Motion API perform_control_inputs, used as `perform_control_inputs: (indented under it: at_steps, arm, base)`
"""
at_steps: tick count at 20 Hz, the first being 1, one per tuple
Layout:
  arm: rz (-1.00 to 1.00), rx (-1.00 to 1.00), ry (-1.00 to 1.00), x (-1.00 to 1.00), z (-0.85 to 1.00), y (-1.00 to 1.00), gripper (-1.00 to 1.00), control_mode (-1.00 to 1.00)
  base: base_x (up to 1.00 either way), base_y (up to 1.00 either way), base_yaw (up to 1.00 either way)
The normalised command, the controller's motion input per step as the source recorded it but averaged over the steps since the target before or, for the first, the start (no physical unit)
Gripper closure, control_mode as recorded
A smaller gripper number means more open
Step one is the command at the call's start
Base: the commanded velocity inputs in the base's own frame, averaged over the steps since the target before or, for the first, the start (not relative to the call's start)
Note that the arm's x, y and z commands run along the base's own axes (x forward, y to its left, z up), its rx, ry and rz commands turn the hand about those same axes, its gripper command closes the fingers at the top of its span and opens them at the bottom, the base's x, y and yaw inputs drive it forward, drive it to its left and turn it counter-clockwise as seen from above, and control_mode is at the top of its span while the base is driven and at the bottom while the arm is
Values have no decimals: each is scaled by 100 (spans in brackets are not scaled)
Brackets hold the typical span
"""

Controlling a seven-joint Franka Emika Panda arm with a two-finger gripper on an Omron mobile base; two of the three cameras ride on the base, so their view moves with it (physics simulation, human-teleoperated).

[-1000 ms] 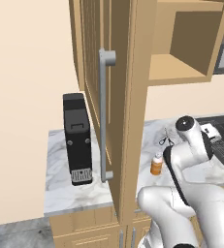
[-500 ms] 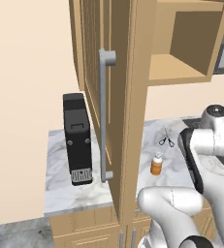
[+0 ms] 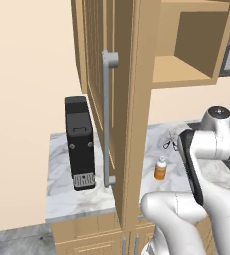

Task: Pick the spray and soap dispenser from the cabinet and place them on the counter.

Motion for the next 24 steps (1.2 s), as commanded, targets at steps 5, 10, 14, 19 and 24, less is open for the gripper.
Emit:
perform_control_inputs:
  at_steps: [5, 10, 14, 19, 24]
  arm:
    - [11, 0, -7, -12, 28, 45, -100, -100]
    - [9, 1, -7, -13, 23, 23, -100, -100]
    - [1, 5, -12, -10, 17, 18, -100, -100]
    - [5, 12, -20, -5, 37, 23, -100, -100]
    - [2, 8, -2, -1, 44, 32, -100, -100]
  base:
    - [0, 0, 0]
    - [0, 0, 0]
    - [0, 0, 0]
    - [0, 0, 0]
    - [0, 0, 0]
